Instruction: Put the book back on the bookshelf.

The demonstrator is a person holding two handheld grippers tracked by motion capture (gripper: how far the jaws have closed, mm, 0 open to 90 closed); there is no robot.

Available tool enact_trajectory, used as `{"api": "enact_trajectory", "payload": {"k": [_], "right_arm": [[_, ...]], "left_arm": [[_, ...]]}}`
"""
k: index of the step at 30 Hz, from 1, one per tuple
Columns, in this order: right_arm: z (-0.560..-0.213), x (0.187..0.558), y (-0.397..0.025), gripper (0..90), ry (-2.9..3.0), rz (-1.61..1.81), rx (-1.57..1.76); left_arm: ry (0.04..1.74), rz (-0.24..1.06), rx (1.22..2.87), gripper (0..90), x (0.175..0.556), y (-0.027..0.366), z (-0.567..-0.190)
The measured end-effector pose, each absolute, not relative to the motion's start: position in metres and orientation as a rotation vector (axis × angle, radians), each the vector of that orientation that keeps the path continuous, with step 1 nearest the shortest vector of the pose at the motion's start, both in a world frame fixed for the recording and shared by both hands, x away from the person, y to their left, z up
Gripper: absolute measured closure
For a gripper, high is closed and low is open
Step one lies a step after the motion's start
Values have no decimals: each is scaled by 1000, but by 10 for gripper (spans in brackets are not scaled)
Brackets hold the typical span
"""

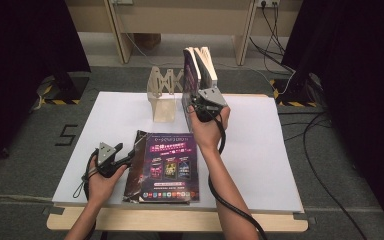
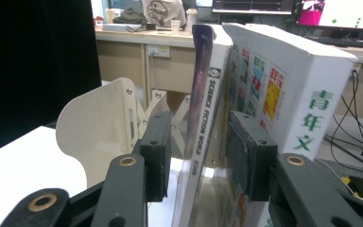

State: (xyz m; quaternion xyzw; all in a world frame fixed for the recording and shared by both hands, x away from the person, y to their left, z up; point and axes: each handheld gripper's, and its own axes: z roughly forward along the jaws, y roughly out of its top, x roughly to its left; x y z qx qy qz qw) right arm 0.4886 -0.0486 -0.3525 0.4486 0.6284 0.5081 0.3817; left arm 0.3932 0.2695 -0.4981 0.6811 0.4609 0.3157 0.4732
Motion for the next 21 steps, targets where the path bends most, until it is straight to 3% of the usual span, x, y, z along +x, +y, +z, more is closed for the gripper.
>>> {"api": "enact_trajectory", "payload": {"k": [21], "right_arm": [[-373,466,-71,602,1748,1238,1192]], "left_arm": [[1131,759,1674,442,395,269,-498]]}}
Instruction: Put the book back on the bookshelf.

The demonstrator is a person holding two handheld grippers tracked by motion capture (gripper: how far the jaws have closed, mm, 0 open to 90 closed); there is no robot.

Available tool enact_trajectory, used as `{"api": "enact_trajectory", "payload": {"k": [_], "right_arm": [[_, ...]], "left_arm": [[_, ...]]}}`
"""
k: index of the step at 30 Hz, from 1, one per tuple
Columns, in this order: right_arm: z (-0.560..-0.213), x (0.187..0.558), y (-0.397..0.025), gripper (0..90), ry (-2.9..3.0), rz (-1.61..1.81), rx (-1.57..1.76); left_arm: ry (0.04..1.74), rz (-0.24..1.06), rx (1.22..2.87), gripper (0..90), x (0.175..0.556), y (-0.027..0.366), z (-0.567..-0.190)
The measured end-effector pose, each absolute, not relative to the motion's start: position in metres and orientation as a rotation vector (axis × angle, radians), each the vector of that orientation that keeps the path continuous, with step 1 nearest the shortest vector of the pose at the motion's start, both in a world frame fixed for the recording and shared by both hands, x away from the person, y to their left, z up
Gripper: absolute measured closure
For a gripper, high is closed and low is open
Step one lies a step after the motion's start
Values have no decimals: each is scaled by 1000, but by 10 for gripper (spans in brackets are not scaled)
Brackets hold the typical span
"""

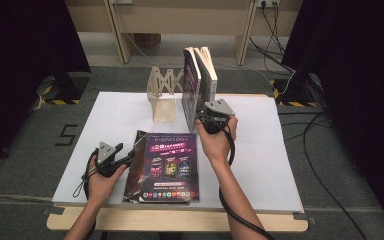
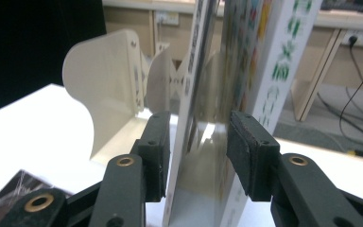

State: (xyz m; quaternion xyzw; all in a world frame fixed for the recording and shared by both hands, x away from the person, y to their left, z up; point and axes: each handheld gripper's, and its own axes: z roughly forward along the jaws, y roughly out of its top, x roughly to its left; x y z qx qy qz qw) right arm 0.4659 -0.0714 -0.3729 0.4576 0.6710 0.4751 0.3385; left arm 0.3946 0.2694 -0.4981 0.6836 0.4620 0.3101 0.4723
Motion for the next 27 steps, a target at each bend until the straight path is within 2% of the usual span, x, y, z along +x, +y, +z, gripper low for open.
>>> {"api": "enact_trajectory", "payload": {"k": [10,22,27], "right_arm": [[-394,460,-80,603,1860,1189,1236],[-431,460,-77,601,2017,1114,1303],[-441,461,-76,600,2058,1093,1328]], "left_arm": [[1138,739,1679,451,396,269,-498],[1122,622,1724,443,395,250,-480],[1170,539,1816,442,404,241,-477]]}}
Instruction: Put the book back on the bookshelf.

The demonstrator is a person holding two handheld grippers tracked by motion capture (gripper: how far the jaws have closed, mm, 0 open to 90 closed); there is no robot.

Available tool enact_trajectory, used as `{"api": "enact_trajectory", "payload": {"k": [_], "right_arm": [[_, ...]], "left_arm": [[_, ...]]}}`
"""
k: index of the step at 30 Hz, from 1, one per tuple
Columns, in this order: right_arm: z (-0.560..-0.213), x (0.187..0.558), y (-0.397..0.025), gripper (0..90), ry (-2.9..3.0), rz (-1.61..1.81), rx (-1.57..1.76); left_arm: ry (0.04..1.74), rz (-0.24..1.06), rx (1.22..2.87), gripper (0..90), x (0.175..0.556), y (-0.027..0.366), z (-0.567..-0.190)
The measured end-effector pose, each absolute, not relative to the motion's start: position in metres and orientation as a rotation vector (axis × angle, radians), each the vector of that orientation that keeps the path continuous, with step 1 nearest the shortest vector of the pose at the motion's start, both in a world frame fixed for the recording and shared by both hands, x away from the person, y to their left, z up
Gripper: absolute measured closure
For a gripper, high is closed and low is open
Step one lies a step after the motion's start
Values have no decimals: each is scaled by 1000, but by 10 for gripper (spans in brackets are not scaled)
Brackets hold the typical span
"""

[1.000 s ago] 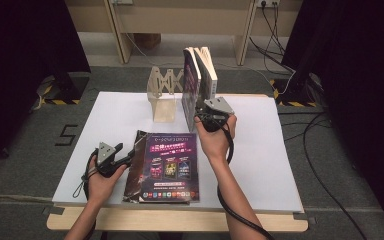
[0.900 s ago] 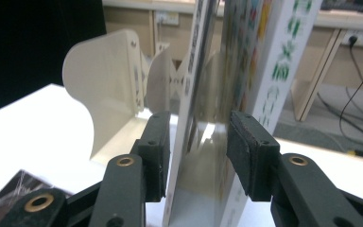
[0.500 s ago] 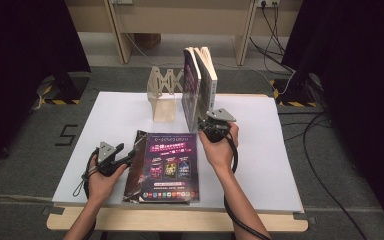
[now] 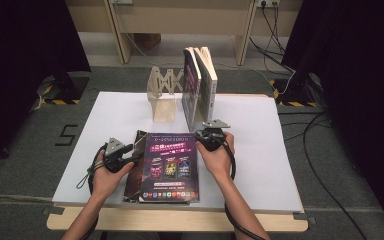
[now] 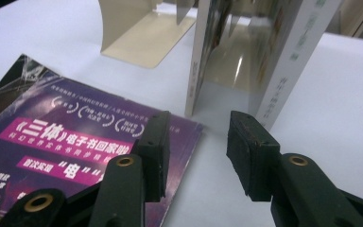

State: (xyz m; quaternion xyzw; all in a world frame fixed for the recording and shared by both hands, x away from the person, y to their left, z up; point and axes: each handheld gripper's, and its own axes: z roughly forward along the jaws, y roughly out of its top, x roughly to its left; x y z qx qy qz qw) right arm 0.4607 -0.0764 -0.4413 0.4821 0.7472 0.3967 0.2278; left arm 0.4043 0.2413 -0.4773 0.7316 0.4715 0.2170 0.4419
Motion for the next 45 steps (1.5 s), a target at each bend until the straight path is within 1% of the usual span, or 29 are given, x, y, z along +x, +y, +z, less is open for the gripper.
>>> {"api": "enact_trajectory", "payload": {"k": [9,18,26,36,41,45], "right_arm": [[-459,464,-69,597,2156,1058,1370],[-471,467,-65,597,2233,1026,1401],[-477,468,-62,594,2276,1005,1424],[-480,468,-63,600,2274,1046,1466],[-481,467,-63,603,2269,1051,1472],[-481,467,-63,603,2264,1050,1485]], "left_arm": [[1226,448,1904,450,419,224,-479],[1300,400,1926,506,429,217,-483],[1347,327,1888,523,434,216,-486],[1391,295,1854,542,437,215,-485],[1386,276,1833,545,437,216,-480],[1386,251,1785,552,436,217,-474]]}}
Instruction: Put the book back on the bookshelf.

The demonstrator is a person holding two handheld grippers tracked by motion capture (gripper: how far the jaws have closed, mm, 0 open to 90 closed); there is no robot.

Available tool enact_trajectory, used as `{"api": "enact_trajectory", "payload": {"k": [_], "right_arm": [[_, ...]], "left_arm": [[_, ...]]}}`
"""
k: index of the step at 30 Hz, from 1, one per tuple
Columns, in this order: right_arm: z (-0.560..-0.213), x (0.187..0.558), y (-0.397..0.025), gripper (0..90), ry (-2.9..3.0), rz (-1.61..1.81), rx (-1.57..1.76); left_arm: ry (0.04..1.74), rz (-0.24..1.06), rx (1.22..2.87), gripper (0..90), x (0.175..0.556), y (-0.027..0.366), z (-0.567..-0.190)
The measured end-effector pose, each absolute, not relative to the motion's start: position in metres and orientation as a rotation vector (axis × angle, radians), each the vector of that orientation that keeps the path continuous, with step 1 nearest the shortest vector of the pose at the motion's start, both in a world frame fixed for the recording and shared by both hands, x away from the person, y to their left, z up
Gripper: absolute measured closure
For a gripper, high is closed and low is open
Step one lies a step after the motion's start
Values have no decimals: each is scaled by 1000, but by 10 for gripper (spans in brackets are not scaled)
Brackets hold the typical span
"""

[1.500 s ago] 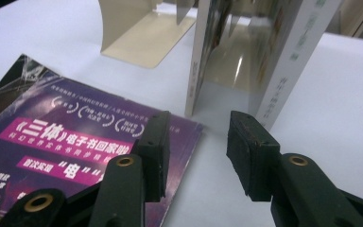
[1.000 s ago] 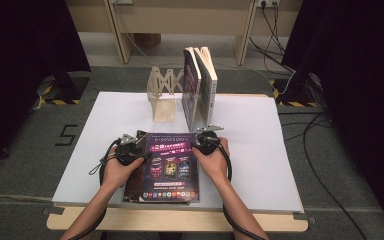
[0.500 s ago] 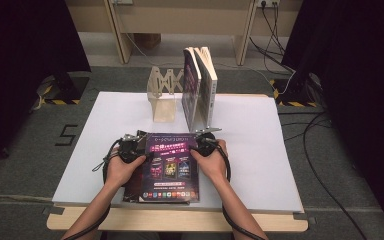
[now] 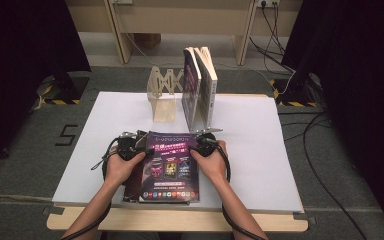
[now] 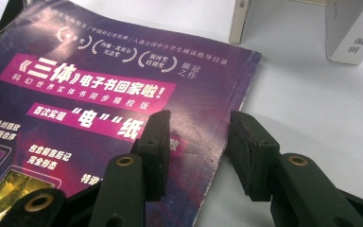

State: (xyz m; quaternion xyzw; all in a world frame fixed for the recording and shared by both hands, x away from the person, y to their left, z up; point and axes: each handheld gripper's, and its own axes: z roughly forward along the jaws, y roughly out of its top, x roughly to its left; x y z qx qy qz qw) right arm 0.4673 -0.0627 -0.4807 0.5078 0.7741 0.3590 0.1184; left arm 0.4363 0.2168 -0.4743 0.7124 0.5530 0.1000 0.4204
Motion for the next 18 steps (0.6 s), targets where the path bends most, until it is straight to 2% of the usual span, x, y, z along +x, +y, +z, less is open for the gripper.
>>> {"api": "enact_trajectory", "payload": {"k": [8,11,15,18], "right_arm": [[-481,467,-62,603,2260,1038,1472],[-480,467,-61,603,2261,1035,1466],[-480,466,-61,602,2262,1034,1462],[-481,466,-62,602,2263,1035,1458]], "left_arm": [[1379,206,1709,593,432,218,-471],[1370,106,1686,611,433,217,-474],[1386,125,1717,608,433,214,-483],[1403,117,1728,678,434,218,-484]]}}
